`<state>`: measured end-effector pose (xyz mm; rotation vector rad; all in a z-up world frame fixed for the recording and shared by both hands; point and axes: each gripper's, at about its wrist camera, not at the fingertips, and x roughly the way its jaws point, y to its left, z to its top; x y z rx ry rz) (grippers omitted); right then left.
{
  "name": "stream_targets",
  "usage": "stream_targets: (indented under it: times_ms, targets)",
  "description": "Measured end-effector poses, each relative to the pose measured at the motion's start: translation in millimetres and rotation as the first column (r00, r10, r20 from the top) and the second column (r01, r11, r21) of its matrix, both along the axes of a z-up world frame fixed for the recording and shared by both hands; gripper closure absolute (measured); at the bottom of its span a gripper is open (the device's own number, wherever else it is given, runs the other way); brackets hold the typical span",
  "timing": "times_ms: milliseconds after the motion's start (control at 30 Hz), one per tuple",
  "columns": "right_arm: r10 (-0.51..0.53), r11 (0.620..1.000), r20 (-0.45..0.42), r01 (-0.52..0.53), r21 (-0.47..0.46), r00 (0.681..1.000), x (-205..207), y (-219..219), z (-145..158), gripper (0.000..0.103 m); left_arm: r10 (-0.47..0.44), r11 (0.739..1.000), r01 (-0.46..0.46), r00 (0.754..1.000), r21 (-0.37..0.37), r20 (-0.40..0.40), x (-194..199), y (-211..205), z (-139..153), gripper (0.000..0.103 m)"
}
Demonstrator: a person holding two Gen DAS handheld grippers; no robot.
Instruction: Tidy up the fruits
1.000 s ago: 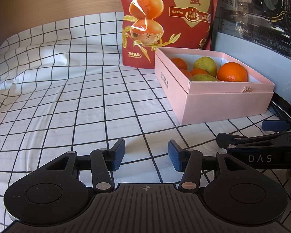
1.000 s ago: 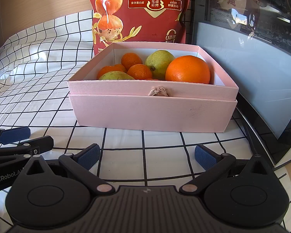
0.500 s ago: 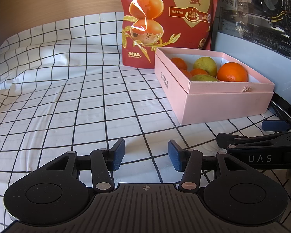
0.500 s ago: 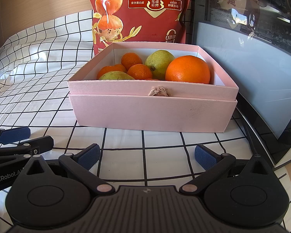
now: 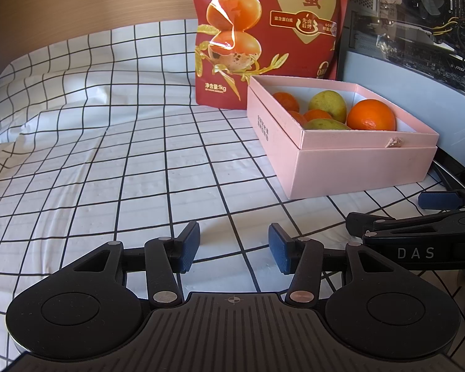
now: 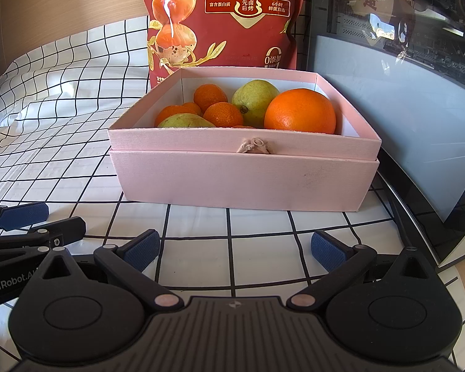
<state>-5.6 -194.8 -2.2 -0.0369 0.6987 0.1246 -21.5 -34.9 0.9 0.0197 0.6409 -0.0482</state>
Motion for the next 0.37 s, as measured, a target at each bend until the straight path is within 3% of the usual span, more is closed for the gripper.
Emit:
stream_targets:
  times_ms: [367]
  targets:
    - [0.0,1.0,0.0,0.0,0.0,1.0,-0.1,0.0,0.1,0.0,0.0,1.0,0.0,1.0,0.007,0.0,-0.3,-1.0,0.0,0.049]
